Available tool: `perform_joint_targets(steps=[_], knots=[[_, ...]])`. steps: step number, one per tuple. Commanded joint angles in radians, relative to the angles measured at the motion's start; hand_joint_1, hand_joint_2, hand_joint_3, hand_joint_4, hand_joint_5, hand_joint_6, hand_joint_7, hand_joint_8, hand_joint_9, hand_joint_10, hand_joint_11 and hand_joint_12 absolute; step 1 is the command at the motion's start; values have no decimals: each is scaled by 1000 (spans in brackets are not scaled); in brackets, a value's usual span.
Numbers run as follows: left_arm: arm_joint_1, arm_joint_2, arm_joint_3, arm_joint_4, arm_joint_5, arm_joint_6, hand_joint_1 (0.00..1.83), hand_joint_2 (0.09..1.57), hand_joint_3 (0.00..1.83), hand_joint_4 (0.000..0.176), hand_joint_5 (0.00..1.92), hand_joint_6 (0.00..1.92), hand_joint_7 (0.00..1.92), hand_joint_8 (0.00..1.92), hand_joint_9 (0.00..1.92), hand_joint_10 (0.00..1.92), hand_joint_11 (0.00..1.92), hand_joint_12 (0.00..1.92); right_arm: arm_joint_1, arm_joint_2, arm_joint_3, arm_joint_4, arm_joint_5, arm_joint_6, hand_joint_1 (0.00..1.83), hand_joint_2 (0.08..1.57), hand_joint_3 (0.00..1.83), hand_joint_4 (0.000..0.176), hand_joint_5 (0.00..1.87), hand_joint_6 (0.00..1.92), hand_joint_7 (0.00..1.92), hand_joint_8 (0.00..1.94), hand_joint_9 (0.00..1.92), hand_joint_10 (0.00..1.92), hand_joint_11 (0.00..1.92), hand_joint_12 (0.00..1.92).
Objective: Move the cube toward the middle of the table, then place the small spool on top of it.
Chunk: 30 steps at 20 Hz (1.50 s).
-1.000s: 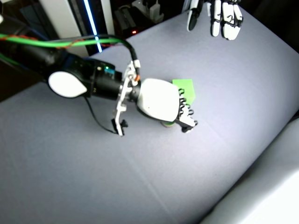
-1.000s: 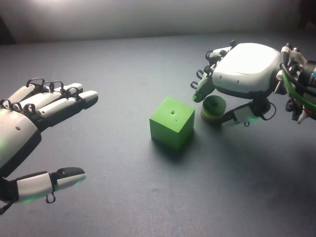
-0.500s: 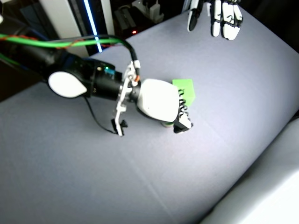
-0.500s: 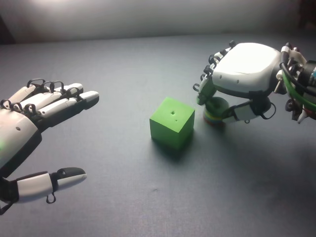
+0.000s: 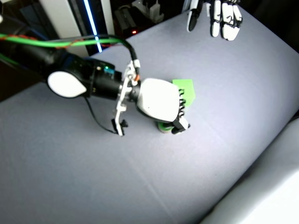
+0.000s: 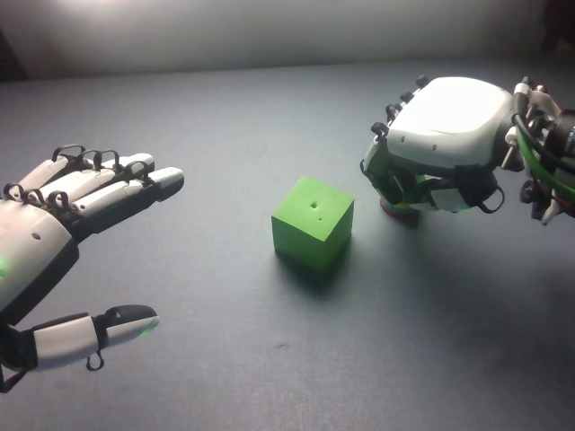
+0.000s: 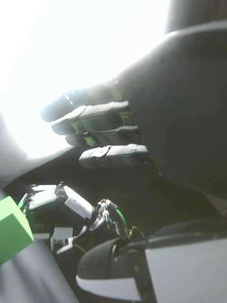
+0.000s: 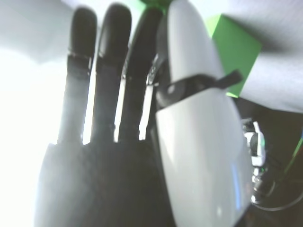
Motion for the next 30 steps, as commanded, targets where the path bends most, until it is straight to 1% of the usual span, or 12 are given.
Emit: perform_joint_targets(steps=[1,2,4,5,7,11,15,18,22,25,27,30], knots=[[-1,-5,4,6,-119,-4,944,1042,1,110,296,1,227,0,245,2,0,845,4,5,-2,13,91,-4,1386,1079,0,0,960,1070,1159,538,957,1117,685,1036],[-1,-5,4,6,-119,-4,945,1041,1,110,301,2,230,2,246,3,0,843,4,5,-2,13,91,-4,1387,1076,0,0,967,1039,1167,514,965,1137,715,1082],[-1,-5,4,6,-119,-5,943,1038,0,115,305,4,231,1,246,3,0,846,4,10,-9,13,97,-4,1255,1082,1,0,1050,747,1052,999,849,883,636,1313],[-1,-5,4,6,-119,-6,949,1034,0,117,305,3,236,3,260,8,15,853,4,14,-11,13,97,-4,1190,972,0,0,839,269,782,404,701,515,419,1164],[-1,-7,4,6,-119,-6,946,1034,0,111,295,0,226,0,258,2,0,885,4,19,-11,13,97,-4,1157,897,0,0,650,12,631,28,642,157,207,1149],[-1,-9,4,6,-118,-7,936,1029,0,104,301,3,239,4,282,9,15,904,4,20,7,41,96,-4,1126,881,0,0,612,16,637,8,672,70,231,1144],[-1,-11,4,6,-117,-7,930,1029,0,129,295,0,233,0,258,0,39,822,4,17,31,61,78,-4,1146,941,7,0,624,2,616,0,619,14,126,1114],[-1,-12,5,6,-116,-8,947,1028,0,98,298,0,230,0,275,1,24,878,4,-1,62,76,51,-4,1183,942,1,0,655,4,646,4,634,11,157,1030],[-1,-12,5,6,-115,-8,937,1029,0,109,299,2,230,1,261,2,1,888,4,-8,81,78,35,-4,1180,944,0,0,691,4,685,6,651,7,122,1049],[-1,-13,6,6,-114,-8,912,1033,1,107,298,1,234,3,271,5,8,881,3,-11,81,78,32,-4,1176,959,2,0,734,3,737,7,752,47,191,1281],[0,-14,6,6,-113,-9,923,1036,1,100,295,0,235,0,278,2,1,912,2,-16,80,78,32,-4,1178,968,3,0,739,0,695,0,707,21,158,1190],[0,-18,11,6,-111,-13,937,1029,0,113,287,1,234,0,286,3,0,919,2,-19,77,78,33,-7,1191,950,0,0,747,2,705,3,719,17,193,1154]])
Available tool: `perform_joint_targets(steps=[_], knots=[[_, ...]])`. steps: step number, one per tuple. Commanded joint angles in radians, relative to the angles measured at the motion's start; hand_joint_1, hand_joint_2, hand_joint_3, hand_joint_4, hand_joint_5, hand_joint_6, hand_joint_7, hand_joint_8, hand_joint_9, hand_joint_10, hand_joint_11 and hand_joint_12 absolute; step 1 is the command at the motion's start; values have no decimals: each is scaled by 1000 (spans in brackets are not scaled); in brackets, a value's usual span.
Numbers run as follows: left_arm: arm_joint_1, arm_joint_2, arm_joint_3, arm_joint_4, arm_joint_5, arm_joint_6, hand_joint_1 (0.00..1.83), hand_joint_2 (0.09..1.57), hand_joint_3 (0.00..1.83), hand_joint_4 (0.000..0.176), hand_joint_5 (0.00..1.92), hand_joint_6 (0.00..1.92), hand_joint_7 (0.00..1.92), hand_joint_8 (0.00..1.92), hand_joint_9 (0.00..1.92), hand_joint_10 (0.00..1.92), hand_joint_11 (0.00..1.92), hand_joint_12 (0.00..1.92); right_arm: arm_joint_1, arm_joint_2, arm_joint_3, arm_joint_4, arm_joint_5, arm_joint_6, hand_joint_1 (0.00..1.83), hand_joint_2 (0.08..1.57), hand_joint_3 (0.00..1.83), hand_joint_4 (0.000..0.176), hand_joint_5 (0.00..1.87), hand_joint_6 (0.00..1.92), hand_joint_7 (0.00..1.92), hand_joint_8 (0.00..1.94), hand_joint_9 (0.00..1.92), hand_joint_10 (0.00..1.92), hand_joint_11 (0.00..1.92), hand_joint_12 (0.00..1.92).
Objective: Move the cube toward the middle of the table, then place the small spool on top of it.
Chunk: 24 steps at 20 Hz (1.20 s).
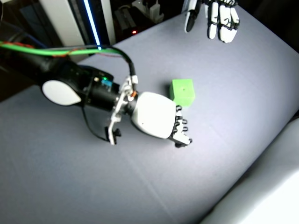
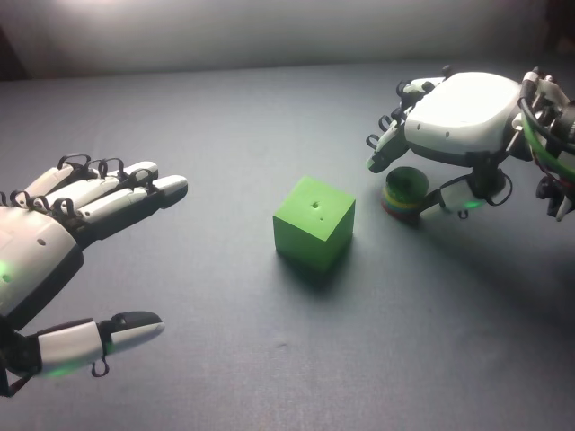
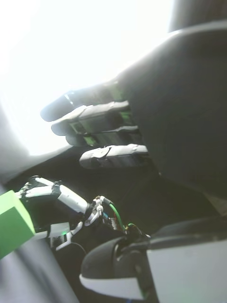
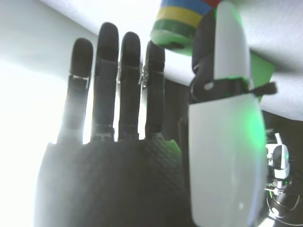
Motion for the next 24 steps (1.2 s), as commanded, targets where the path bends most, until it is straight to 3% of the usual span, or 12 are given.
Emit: perform_joint_targets(steps=[1,7,9,11,13,16,18,20,21,22,23,24], knots=[[-4,-5,4,9,-120,-6,942,1028,0,113,285,0,230,0,284,1,0,901,3,4,0,16,95,-6,1195,943,0,0,740,1,703,2,733,20,214,1160],[-4,-5,5,9,-120,-6,940,1033,2,98,305,2,237,1,271,2,11,891,2,2,-1,14,95,-7,1239,917,0,0,796,5,708,3,716,6,218,956],[-4,-7,6,9,-119,-7,926,1037,0,113,294,1,232,1,273,1,5,919,1,0,-2,14,95,-7,1260,905,0,0,870,13,830,21,817,35,296,974],[-4,-7,6,9,-118,-7,934,1044,2,103,296,1,227,0,253,2,0,883,1,-3,-2,12,95,-7,1290,904,0,0,932,16,913,33,897,62,428,1000],[-4,-8,6,9,-117,-7,931,1045,1,121,296,0,225,0,240,1,0,829,1,-5,-2,11,95,-7,1251,918,4,0,947,14,935,35,954,87,531,1043],[-4,-8,6,9,-117,-7,945,1039,0,115,297,0,227,0,241,1,0,823,1,-4,-5,8,95,-7,1227,922,1,0,991,14,956,34,969,114,528,1133],[-4,-8,5,9,-117,-7,952,1041,0,111,299,2,231,0,251,0,0,891,1,-4,-6,7,95,-7,1188,933,2,0,989,0,868,435,628,1053,390,1562],[-4,-8,6,9,-117,-8,949,1039,0,106,294,0,228,0,255,2,0,896,1,-4,-7,6,95,-7,1196,936,0,0,992,0,755,680,562,1180,367,1591],[-4,-8,6,9,-118,-8,925,1039,0,118,290,0,229,0,255,2,3,899,1,-4,-7,6,95,-7,1197,1001,12,0,1145,490,790,702,622,1126,420,1554],[-4,-8,5,9,-118,-8,943,1037,0,126,299,3,234,2,254,1,0,892,1,-3,-9,5,95,-7,1258,1068,7,0,1104,547,973,1059,717,1031,499,1487],[-4,-8,5,9,-118,-8,947,1035,0,127,305,5,237,3,253,0,0,889,1,-2,-11,2,95,-7,1259,1084,0,0,1140,541,965,1160,738,1059,500,1524],[-4,-8,5,9,-117,-8,965,1035,0,118,310,6,239,3,255,1,0,884,1,-1,-14,-3,95,-7,1254,1064,1,0,1152,663,1032,963,841,919,535,1355]])
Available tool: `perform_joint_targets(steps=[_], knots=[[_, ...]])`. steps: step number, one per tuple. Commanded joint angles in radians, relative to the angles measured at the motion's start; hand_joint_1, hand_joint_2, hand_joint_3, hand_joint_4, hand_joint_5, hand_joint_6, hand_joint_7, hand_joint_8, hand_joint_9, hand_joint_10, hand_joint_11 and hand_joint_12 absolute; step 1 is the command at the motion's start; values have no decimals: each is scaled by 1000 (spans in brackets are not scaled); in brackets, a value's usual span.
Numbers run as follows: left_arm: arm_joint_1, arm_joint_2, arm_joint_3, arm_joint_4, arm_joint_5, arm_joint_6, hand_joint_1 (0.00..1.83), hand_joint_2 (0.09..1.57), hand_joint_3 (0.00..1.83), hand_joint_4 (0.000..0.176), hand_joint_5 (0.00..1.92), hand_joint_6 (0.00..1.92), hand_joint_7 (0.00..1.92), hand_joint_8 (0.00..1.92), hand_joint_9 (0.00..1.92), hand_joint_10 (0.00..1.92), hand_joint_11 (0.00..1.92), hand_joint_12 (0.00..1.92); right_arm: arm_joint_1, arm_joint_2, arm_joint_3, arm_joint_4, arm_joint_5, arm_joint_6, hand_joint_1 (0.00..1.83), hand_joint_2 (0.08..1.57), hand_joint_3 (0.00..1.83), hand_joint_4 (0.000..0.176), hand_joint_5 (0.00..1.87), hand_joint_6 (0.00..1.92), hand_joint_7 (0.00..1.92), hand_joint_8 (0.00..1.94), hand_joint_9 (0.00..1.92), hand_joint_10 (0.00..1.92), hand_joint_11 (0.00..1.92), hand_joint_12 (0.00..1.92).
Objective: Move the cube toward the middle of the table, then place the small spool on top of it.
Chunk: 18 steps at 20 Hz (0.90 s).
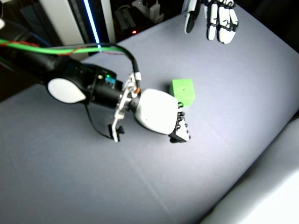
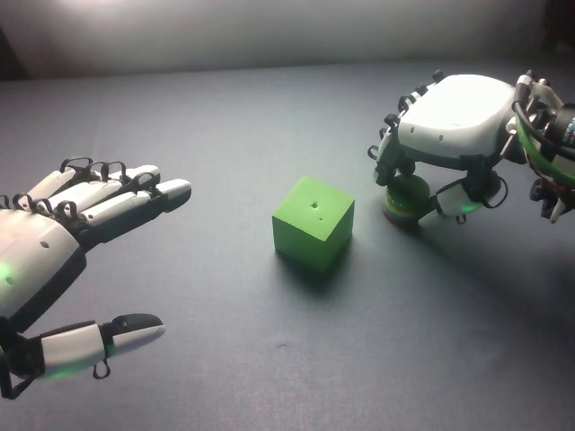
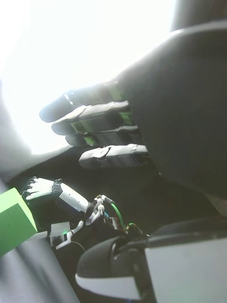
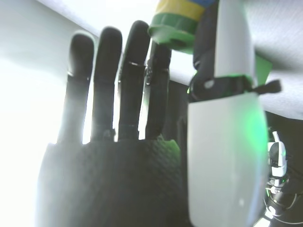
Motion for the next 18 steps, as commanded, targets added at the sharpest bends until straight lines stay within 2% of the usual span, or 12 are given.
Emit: perform_joint_targets(steps=[1,3,5,7,9,12,13,14,15,16,17,18], knots=[[-4,-2,5,9,-122,-7,957,1041,1,114,302,2,235,1,258,2,8,887,1,4,-4,5,88,-3,1360,1073,0,0,1091,801,1070,838,905,1073,592,1256],[-4,-2,5,9,-122,-7,964,1038,0,114,306,2,226,1,234,1,0,820,1,4,-7,-2,88,-3,1384,1083,0,0,1028,867,1069,775,928,1206,675,1265],[-4,-2,5,9,-122,-7,957,1038,0,115,303,0,233,1,242,3,1,837,1,4,-17,-17,88,-3,1382,1098,0,0,1012,835,1012,916,902,1273,665,1341],[-4,-3,5,9,-122,-7,950,1039,0,114,300,1,232,1,255,4,6,868,1,13,-35,-42,89,-3,1383,1097,0,0,993,874,1037,801,914,1296,668,1317],[-4,-3,5,9,-122,-7,938,1040,0,112,302,1,225,0,235,1,0,835,2,32,-55,-46,112,-3,1378,1096,0,0,967,1060,1089,646,902,1193,646,973],[-3,-4,5,9,-121,-7,942,1037,0,125,302,0,229,2,237,2,0,833,4,66,-94,-53,163,-3,1384,1076,0,0,989,1009,1174,507,946,1133,670,940],[-2,-4,5,7,-121,-7,957,1036,0,126,293,0,228,0,242,3,0,834,9,77,-107,-56,184,-3,1280,1052,5,0,1056,826,1200,621,1000,1014,773,1330],[-2,-4,5,6,-122,-7,957,1036,0,126,293,0,228,0,242,3,0,834,15,83,-114,-61,193,-3,1280,1052,5,0,1056,826,1200,621,1000,1014,773,1330],[-1,-4,5,5,-122,-7,967,1032,0,119,297,2,226,0,245,4,0,842,25,92,-125,-72,204,-3,1286,1059,0,0,1123,538,1136,922,990,1004,717,1504],[0,-4,5,5,-122,-7,981,1027,0,110,310,3,233,0,251,3,0,882,41,104,-145,-90,227,-3,1264,1032,2,0,1167,595,1191,717,1033,571,690,1215],[0,-4,5,5,-122,-7,942,1027,0,123,304,0,234,1,256,4,0,882,47,107,-152,-94,236,-3,1259,1027,0,26,1183,632,1212,611,1090,408,677,1200],[1,-5,5,5,-122,-7,942,1027,0,123,304,0,234,1,256,4,0,882,54,110,-158,-98,247,-3,1259,1027,0,26,1183,632,1212,611,1090,408,677,1200]])
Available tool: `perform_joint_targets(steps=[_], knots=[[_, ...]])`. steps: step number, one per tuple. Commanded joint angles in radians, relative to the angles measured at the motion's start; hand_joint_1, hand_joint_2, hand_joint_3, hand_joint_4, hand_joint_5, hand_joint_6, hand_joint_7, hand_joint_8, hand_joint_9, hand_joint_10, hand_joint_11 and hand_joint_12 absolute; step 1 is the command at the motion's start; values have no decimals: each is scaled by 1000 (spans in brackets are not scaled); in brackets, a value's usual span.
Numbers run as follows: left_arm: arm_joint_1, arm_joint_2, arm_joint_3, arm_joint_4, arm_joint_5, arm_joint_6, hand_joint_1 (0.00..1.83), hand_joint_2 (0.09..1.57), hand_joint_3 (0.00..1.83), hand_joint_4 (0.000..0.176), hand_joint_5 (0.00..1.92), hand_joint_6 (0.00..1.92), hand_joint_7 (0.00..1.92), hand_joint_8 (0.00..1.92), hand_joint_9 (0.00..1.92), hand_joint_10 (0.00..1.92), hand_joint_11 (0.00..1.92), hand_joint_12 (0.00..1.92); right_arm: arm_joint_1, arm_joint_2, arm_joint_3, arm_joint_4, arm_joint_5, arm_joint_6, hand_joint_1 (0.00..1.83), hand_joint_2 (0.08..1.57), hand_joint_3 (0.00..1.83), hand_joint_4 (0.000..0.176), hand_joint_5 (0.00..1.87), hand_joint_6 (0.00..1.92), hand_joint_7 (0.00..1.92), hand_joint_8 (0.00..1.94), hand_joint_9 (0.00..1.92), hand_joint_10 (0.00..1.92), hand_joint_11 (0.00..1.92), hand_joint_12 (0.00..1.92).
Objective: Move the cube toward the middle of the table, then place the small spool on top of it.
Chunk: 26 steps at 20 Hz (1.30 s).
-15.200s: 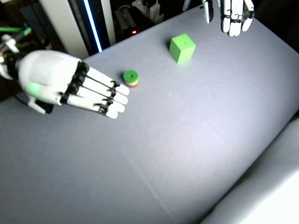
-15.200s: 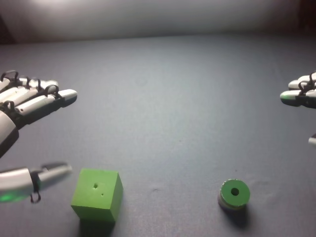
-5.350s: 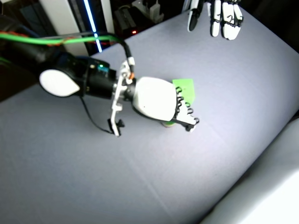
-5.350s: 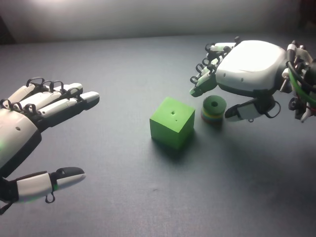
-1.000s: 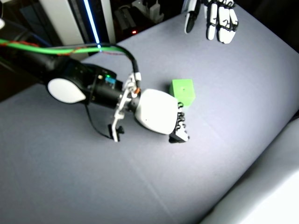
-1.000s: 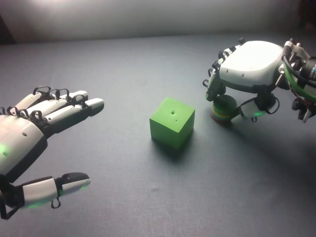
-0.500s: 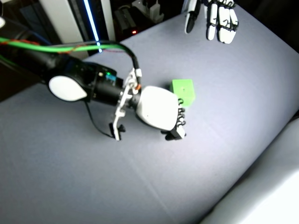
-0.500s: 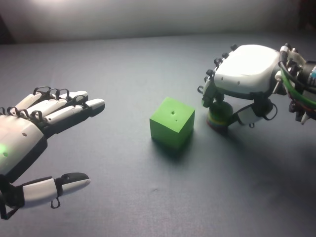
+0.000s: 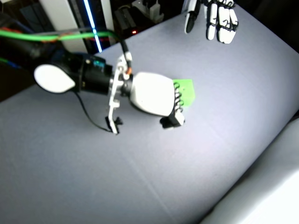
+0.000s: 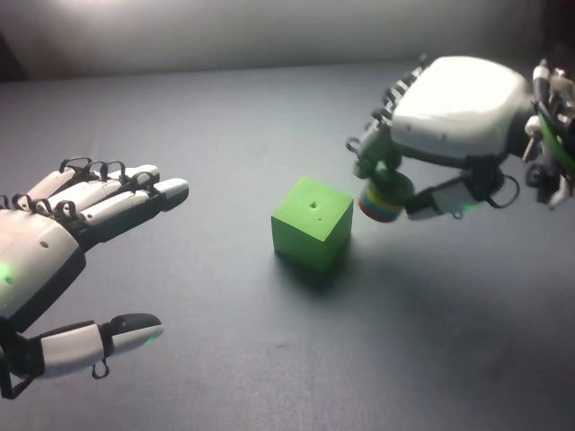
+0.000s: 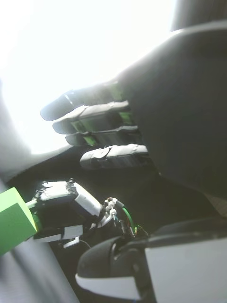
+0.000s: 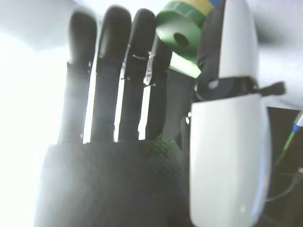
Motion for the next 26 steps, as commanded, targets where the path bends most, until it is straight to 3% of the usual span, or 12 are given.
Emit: perform_joint_targets(steps=[1,5,6,8,11,13,16,18,19,23,24,26], knots=[[1,-5,5,6,-122,-5,945,1027,1,117,306,0,239,0,250,0,0,858,16,8,-3,15,129,1,1260,1027,8,0,1221,488,1156,788,1109,492,683,1354],[4,-6,5,3,-122,-5,966,1026,0,131,300,3,233,2,260,3,8,858,46,3,-7,8,149,1,1259,1030,0,18,1126,762,1250,521,1129,348,672,1238],[4,-7,5,3,-122,-5,959,1023,0,141,297,2,232,1,266,5,4,858,52,0,-7,5,151,1,1267,1012,2,6,1178,621,1284,514,1175,314,695,1222],[4,-8,5,2,-122,-5,941,1029,1,129,294,0,233,1,271,6,0,857,62,-3,-7,-1,152,1,1272,1006,0,0,1239,450,1272,595,1201,384,630,1370],[5,-12,7,0,-121,-5,944,1027,0,128,294,0,227,0,262,1,0,832,63,-9,-4,-4,154,1,1272,1011,0,0,1194,541,1281,566,1185,368,605,1361],[6,-12,7,0,-121,-5,929,1028,1,136,282,0,224,0,272,4,0,824,63,-17,2,-11,154,1,1225,993,0,0,1302,382,1216,712,1150,1086,947,1643],[6,-12,8,0,-121,-5,931,1035,2,118,280,0,221,2,255,3,13,769,63,-34,13,-15,154,1,1209,979,0,0,1342,337,1158,744,1010,1352,905,1711],[6,-12,8,0,-121,-5,896,1040,3,126,267,0,216,0,269,7,23,774,63,-54,25,-15,148,1,1217,966,0,0,1400,222,1133,853,1018,1326,888,1665],[6,-12,8,0,-121,-5,892,1043,4,123,267,1,212,0,270,6,20,773,63,-62,30,-15,143,1,1279,994,2,0,1391,101,1200,816,1102,1005,891,1476],[6,-14,12,0,-122,-7,905,1043,3,125,256,2,213,1,260,1,0,764,63,-98,54,-15,126,1,1303,1012,1,0,1377,11,1213,856,1180,1071,959,1560],[6,-14,12,0,-122,-7,900,1047,3,116,262,4,206,0,261,1,0,767,63,-101,59,-15,120,1,1283,1024,0,0,1378,16,1140,1023,1106,1354,981,1717],[6,-15,13,0,-122,-7,922,1041,0,115,268,3,205,0,260,0,0,789,63,-101,64,-15,112,1,1301,1013,1,0,1378,12,1208,863,1155,1182,874,1626]])
